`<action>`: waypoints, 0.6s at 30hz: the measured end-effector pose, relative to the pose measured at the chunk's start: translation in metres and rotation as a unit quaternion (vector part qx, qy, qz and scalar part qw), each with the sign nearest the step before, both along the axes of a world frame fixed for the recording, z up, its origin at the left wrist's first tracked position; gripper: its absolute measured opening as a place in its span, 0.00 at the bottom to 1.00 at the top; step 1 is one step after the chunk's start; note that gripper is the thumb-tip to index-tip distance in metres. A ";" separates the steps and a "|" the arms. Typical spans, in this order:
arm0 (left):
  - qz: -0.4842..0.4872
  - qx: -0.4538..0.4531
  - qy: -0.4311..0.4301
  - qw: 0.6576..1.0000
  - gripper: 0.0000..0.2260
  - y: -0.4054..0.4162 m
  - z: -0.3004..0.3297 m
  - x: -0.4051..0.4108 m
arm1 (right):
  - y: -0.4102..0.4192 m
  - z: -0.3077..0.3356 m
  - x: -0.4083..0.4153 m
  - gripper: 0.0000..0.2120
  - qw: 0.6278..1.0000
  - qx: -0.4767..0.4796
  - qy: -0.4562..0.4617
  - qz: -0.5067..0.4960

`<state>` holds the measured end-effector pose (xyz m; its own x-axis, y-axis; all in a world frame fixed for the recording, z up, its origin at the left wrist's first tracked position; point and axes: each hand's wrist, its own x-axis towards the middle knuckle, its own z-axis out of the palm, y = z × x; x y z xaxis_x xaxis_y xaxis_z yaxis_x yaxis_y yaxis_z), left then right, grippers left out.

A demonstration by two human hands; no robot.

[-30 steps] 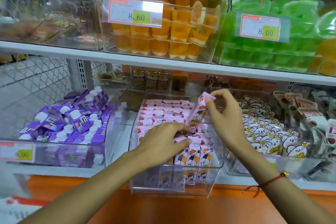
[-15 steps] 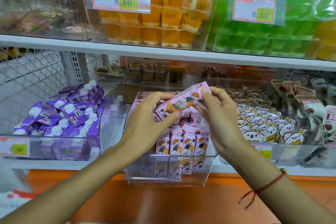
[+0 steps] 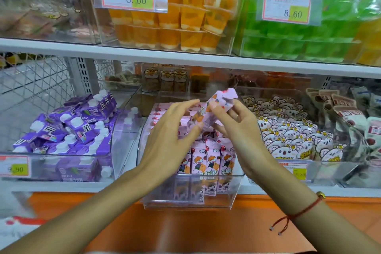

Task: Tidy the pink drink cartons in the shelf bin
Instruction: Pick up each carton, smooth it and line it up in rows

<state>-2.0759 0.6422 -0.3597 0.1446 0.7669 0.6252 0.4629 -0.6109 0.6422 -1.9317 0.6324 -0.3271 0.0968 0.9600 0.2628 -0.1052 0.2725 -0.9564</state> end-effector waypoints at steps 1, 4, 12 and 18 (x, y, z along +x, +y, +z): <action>0.006 0.007 0.001 1.000 0.19 0.000 0.000 0.001 | 0.000 0.000 -0.001 0.11 1.000 0.005 0.006 -0.019; 0.016 0.023 0.015 0.999 0.20 -0.001 -0.001 0.003 | -0.001 -0.002 -0.003 0.15 0.999 0.013 0.013 -0.042; -0.080 -0.135 -0.129 0.979 0.12 0.002 0.013 -0.001 | 0.002 -0.001 0.009 0.10 0.995 0.003 -0.102 0.005; -0.131 -0.328 -0.205 0.913 0.15 0.001 0.018 -0.004 | 0.003 -0.002 0.010 0.11 0.995 -0.044 -0.088 -0.004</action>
